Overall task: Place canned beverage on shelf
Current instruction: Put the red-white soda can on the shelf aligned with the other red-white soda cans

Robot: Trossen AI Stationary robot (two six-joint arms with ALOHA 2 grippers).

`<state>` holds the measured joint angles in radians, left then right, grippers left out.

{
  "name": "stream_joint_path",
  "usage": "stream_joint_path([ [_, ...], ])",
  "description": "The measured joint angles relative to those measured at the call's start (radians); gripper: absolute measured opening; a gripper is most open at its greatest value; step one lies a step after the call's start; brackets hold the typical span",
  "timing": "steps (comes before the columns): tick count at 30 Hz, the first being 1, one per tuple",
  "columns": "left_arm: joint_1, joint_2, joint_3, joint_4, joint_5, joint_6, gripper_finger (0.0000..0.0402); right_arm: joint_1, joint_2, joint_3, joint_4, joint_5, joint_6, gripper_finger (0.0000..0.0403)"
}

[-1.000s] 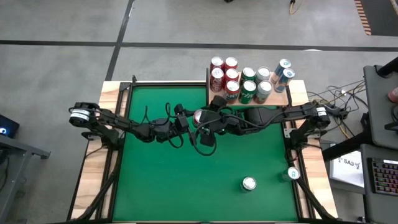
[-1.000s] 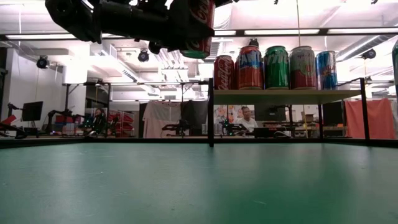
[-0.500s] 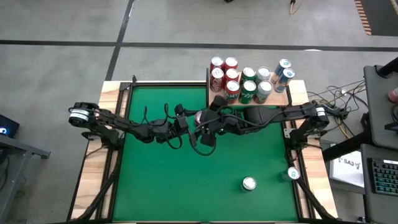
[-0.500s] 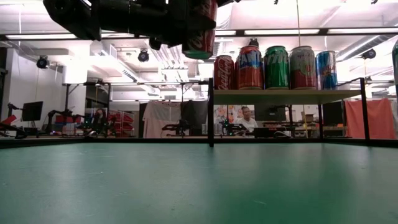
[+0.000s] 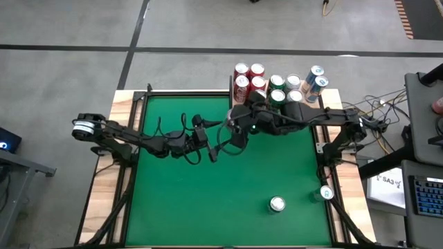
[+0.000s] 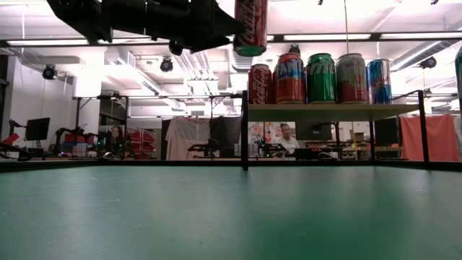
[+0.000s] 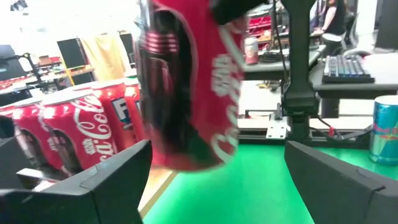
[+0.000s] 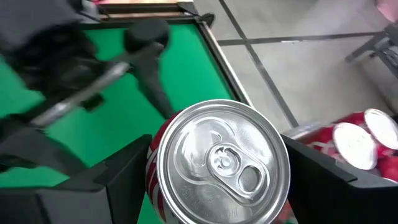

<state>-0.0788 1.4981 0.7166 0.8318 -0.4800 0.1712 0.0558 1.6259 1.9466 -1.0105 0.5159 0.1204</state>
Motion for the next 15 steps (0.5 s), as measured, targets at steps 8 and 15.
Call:
stream_joint_path([
  [8,-0.002,-0.099,-0.030,-0.083,-0.010,0.000,0.0351,-0.079,-0.002,-0.021,-0.012,0.000,-0.033,0.0288],
  [15,-0.004,-0.217,-0.096,-0.111,-0.010,0.000,0.0351,-0.131,-0.003,-0.046,-0.012,-0.001,-0.036,0.0288],
])
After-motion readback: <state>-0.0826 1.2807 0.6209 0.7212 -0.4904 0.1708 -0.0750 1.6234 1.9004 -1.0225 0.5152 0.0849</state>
